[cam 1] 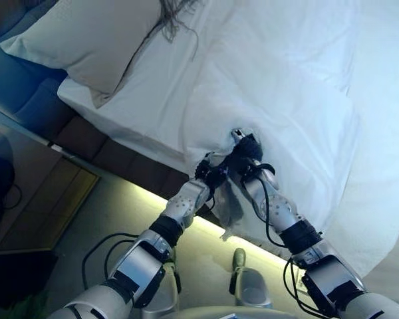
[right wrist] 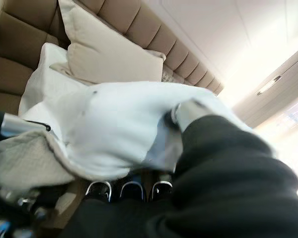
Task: Make the bed neatly
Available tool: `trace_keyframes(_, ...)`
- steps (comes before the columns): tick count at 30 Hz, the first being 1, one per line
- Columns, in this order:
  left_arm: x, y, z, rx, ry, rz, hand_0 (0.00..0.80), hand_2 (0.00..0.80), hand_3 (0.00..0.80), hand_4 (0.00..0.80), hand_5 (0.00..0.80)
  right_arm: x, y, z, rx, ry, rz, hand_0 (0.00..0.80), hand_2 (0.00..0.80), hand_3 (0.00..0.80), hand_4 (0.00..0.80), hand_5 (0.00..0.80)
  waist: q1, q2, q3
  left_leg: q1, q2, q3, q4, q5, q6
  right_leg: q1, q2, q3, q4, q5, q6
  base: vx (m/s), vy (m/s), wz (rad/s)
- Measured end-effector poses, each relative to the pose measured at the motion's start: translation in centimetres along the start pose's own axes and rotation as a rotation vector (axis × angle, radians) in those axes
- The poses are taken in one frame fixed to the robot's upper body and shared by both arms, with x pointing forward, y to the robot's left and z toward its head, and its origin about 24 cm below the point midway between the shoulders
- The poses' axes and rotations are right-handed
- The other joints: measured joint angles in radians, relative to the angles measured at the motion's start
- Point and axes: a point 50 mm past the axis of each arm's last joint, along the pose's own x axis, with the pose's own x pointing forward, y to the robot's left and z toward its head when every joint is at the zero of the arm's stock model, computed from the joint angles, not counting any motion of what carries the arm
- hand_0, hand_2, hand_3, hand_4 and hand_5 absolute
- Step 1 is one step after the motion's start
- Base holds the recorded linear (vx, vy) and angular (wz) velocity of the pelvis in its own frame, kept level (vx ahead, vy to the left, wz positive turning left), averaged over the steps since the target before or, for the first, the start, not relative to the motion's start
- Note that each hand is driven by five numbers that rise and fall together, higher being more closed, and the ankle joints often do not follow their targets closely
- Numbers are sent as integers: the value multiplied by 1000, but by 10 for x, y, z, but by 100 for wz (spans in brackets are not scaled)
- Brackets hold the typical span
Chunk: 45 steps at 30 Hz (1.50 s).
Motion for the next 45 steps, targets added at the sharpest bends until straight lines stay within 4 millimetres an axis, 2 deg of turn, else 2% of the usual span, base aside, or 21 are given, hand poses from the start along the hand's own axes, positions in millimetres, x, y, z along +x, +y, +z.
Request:
trace_keyframes(3,-4,16,8,18,-26,51,800,800,800,800,800,-14,-11,-20,37,49,20,0,0,0,0,0,-4,-13,-11,51,1,15,-30,2,-2,52,3,-8,-31,1,1,81,2,1)
trace_keyframes(8,-11,34,24,36,-84,100,800,800,800,800,800,-31,-24,-37,67,96,76,0,0,0,0,0,-24,-26,-25,83,2,24,-46,2,-3,86,5,-6,-50,1,1,69,7,2)
trace_keyframes(13,-25,71,37,7,-144,186,800,800,800,800,800,-62,-60,-69,110,196,-8,0,0,0,0,0,-24,-27,-98,135,6,46,-84,6,-7,118,10,1,-70,2,1,68,-15,-11)
trace_keyframes(16,-31,83,42,9,-162,226,800,800,800,800,800,-76,-70,-80,155,234,-34,0,0,0,0,0,-26,-28,-106,181,11,63,-101,8,-8,150,15,14,-78,2,2,47,-14,-14)
trace_keyframes(19,-38,98,45,-3,-178,272,800,800,800,800,800,-87,-79,-89,200,261,-56,0,0,0,0,0,-46,-27,-152,201,18,72,-130,14,-13,155,25,20,-87,4,0,47,-19,-9)
trace_keyframes(24,-47,112,53,-1,-218,331,800,800,800,800,800,-109,-94,-105,289,317,-109,0,0,0,0,0,-58,-25,-189,252,29,95,-163,23,-21,185,38,32,-107,7,-4,35,-21,-12)
trace_keyframes(26,-52,114,64,3,-256,347,800,800,800,800,800,-120,-105,-112,326,340,-161,0,0,0,0,0,-75,-23,-204,253,34,98,-164,23,-21,185,43,33,-113,8,-6,14,-24,-5)
trace_keyframes(31,-69,117,105,46,-357,376,800,800,800,800,800,-143,-148,-110,316,329,-338,0,0,0,0,0,-105,-20,-212,268,39,113,-165,22,-22,198,49,43,-124,14,-9,-24,-34,-7)
trace_keyframes(35,-80,119,127,83,-384,378,800,800,800,800,800,-162,-174,-103,331,294,-421,0,0,0,0,0,-117,-15,-230,269,47,133,-166,22,-23,197,58,54,-151,36,-13,-23,-35,-16)
trace_keyframes(36,-82,120,131,77,-386,370,800,800,800,800,800,-167,-180,-103,338,293,-424,0,0,0,0,0,-129,-14,-233,271,51,140,-166,22,-23,197,63,61,-155,40,-16,-11,-38,-13)
trace_keyframes(41,-91,128,138,112,-396,347,800,800,800,800,800,-191,-203,-101,336,290,-487,0,0,0,0,0,-134,-4,-244,283,64,154,-167,17,-28,197,78,79,-159,43,-22,2,-40,-13)
trace_keyframes(45,-107,148,138,142,-398,350,800,800,800,800,800,-208,-220,-86,342,202,-561,0,0,0,0,0,-133,5,-253,284,67,154,-166,15,-32,188,83,89,-159,43,-24,-11,-3,-7)
